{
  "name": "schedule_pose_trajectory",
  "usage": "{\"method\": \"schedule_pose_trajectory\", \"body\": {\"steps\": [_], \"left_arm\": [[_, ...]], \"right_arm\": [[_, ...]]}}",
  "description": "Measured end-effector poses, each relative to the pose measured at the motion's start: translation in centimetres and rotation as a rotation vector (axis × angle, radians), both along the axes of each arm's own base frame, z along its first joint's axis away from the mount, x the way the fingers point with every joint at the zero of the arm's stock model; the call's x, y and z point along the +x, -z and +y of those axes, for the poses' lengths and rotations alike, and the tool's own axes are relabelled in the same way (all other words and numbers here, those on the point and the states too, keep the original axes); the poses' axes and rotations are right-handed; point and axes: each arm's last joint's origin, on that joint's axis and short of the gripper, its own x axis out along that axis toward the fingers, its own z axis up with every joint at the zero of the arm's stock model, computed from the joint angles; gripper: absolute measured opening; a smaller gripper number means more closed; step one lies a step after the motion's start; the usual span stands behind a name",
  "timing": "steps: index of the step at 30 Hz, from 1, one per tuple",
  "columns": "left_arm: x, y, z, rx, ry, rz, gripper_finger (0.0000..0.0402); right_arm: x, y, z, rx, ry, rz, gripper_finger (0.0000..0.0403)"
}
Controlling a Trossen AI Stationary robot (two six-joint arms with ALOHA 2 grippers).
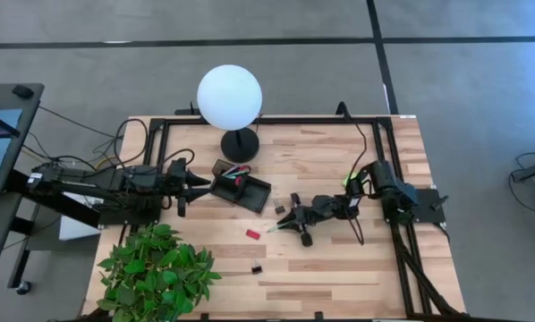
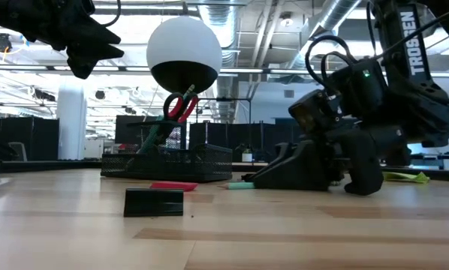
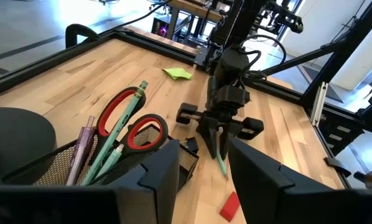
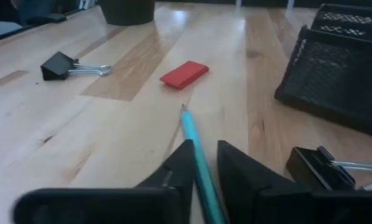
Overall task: Pick and place office supplies into organizer
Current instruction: Put the blue pencil into the black desk organizer
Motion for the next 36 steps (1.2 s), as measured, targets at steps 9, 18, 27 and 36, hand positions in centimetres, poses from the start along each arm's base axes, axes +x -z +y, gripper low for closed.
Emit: {"method": "schedule_pose_trajectory", "body": {"steps": [9, 18, 27, 36], "left_arm": [[0.0, 0.0, 0.0, -0.001, 0.002, -0.001, 0.0132], [0.0, 0.0, 0.0, -0.001, 0.004, -0.002, 0.0132], [0.0, 0.0, 0.0, -0.002, 0.006, -0.004, 0.0132], [0.0, -0.2, 0.0, 0.053, 0.017, -0.019, 0.0132]], "right_arm": [[1.7, -0.2, 1.0, 0.116, 0.004, 0.028, 0.0047], [3.5, -1.9, 0.9, 0.267, 0.213, -0.141, 0.0047], [8.2, -9.3, 0.9, 0.355, 0.220, -0.408, 0.0052], [11.6, -19.0, -1.7, 0.270, 0.202, -0.657, 0.0054]]}}
